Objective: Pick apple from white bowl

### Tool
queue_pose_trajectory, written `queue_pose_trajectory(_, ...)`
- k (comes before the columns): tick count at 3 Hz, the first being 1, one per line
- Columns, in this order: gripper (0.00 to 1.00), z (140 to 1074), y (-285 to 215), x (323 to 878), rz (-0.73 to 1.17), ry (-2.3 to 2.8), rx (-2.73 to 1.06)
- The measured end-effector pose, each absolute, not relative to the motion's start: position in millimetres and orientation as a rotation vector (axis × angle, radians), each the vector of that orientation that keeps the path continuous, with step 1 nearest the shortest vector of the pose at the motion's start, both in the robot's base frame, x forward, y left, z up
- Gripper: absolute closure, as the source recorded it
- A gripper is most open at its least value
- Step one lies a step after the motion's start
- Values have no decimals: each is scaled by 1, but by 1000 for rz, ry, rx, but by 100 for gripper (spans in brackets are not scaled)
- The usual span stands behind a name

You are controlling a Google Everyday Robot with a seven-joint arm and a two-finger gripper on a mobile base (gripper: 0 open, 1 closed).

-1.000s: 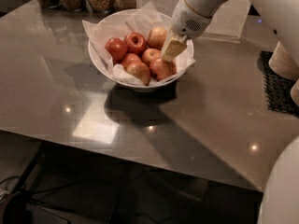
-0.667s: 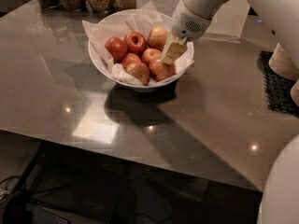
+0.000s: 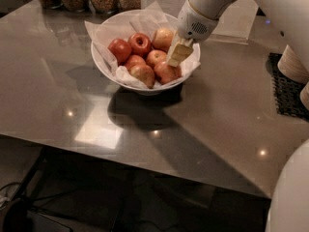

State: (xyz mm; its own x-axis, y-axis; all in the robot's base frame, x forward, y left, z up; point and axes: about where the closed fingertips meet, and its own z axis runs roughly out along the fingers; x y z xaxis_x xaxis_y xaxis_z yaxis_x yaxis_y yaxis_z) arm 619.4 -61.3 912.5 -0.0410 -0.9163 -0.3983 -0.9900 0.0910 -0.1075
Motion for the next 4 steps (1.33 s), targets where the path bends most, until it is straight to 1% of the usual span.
queue_pose_trajectory(3,11,914,-59,618,269,2010,-1872)
queue_pose_trajectory(4,0,914,-58,618,268,2011,-1871)
